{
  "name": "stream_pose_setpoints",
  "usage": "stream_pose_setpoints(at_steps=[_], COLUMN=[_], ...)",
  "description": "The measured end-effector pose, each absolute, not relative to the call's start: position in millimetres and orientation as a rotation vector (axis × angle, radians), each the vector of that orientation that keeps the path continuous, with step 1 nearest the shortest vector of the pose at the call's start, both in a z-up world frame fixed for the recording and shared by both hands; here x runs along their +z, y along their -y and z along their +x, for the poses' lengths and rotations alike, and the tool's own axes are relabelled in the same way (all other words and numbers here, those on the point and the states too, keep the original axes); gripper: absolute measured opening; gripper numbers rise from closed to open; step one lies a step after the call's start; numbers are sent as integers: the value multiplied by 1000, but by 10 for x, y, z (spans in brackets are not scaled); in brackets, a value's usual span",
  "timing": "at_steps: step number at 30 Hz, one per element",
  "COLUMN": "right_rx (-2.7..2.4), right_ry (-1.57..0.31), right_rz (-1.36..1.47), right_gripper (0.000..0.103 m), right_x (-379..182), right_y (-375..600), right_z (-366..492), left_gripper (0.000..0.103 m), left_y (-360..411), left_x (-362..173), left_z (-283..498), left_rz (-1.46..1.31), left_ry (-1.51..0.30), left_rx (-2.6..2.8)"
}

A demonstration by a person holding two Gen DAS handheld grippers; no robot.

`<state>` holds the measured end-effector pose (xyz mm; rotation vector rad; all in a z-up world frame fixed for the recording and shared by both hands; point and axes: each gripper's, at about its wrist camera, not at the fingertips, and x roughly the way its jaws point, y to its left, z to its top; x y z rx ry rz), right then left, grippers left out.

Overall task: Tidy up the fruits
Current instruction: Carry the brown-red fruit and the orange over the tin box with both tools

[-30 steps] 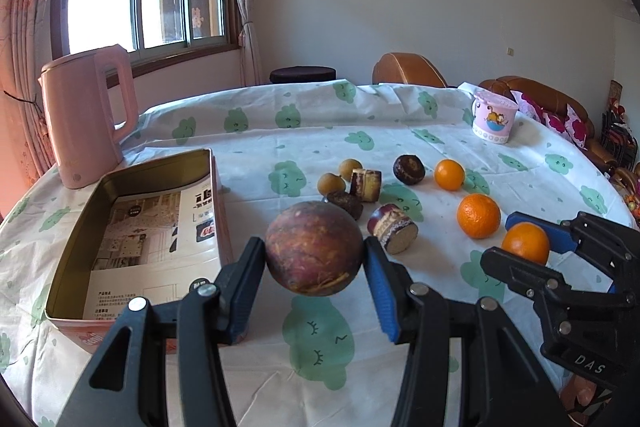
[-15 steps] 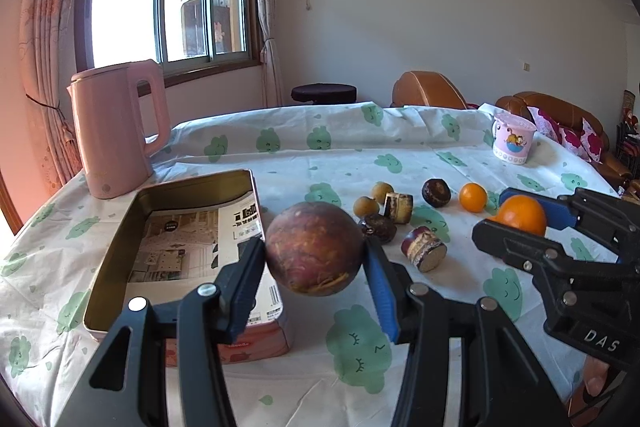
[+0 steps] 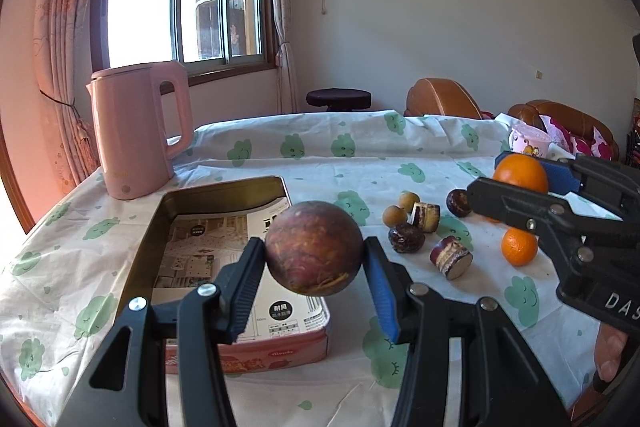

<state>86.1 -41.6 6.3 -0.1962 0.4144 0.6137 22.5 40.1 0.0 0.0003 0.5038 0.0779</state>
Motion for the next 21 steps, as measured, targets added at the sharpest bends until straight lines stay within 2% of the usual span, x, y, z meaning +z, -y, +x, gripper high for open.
stream_pose_setpoints(at_steps=[21], right_rx=[649], right_ry=[-375], right_rz=[-229], right_gripper=[42], right_x=[269], right_y=[72], right_z=[1011], left_gripper=[52], left_y=[-745], left_x=[25], left_z=[292], left_rz=[4], left_ry=[-501], left_rx=[153])
